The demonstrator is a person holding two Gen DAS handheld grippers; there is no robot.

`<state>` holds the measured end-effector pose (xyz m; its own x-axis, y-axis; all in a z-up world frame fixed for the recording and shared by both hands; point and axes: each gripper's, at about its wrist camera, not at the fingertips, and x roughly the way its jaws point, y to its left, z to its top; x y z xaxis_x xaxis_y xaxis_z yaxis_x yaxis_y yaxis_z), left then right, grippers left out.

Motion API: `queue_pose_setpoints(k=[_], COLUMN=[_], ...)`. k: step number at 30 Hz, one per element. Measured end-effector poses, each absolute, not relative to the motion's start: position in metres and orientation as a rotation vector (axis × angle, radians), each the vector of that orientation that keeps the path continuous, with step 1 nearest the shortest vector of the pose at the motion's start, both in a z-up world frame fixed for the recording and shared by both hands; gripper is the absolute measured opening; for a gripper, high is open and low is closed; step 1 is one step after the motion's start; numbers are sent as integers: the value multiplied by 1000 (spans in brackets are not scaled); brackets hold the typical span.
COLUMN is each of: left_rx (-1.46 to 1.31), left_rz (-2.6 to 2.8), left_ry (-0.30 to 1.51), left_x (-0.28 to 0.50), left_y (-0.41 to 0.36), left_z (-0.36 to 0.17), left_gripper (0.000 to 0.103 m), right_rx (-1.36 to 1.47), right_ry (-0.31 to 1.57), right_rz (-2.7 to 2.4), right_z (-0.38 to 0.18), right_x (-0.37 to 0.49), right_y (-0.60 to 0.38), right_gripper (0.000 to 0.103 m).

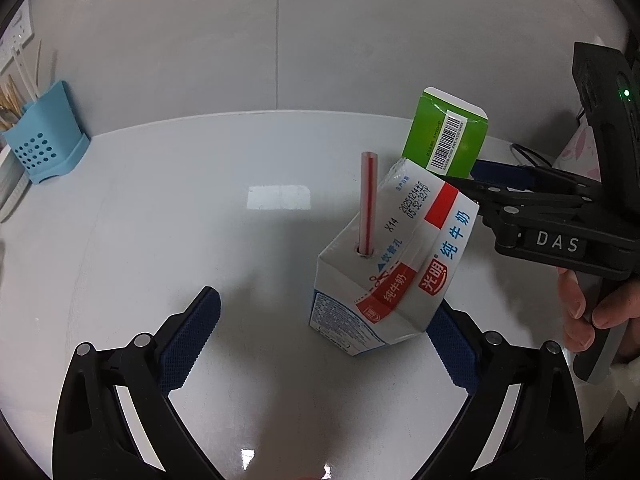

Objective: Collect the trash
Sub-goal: 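Grasp the green juice carton with the right tool while the left tool approaches the milk carton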

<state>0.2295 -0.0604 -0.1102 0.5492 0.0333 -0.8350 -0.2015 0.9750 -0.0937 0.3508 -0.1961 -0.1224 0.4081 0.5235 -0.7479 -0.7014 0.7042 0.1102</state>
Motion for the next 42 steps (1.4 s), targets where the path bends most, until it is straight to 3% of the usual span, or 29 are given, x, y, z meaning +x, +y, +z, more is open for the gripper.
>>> queue_pose_setpoints(k=[3, 6, 9, 15, 17, 18, 19, 23, 25, 27, 31, 42], left_rx=[-190, -189, -191, -205, -206, -211, -220, -337, -374, -380, -396, -464], left_rz=[145, 145, 154, 145, 151, 159, 177, 263, 302, 335, 373, 416], left_ry=[962, 951, 945, 954, 961, 964, 968, 941, 947, 955, 1007, 1146], left_x=[229, 228, 226, 226, 226, 226, 226, 224, 231, 239, 263, 319], left_y=[-59, -57, -55, -50, -48, -46, -42, -20, -11, -8, -1, 7], left_z=[-107, -104, -102, -104, -106, -106, -107, -103, -103, -102, -107, -131], left_gripper=[81, 54, 32, 23, 23, 34, 52, 76, 87, 91, 92, 92], right_rx=[-233, -210, -199, -192, -189, -187, -186, -195, -210, -219, -202, -241], right_ry=[858, 866, 873, 880, 884, 886, 884, 873, 865, 844, 806, 769], right_rz=[790, 790, 782, 778, 774, 776, 782, 789, 785, 789, 787, 814], right_z=[-125, -125, -125, -129, -129, -129, -128, -127, -128, -126, -120, -127], right_x=[354, 356, 356, 350, 349, 349, 348, 345, 345, 344, 349, 367], right_y=[-192, -192, -192, -196, -199, -201, -202, -204, -203, -202, -204, -203], right_gripper=[56, 38, 29, 22, 22, 22, 22, 23, 29, 45, 67, 73])
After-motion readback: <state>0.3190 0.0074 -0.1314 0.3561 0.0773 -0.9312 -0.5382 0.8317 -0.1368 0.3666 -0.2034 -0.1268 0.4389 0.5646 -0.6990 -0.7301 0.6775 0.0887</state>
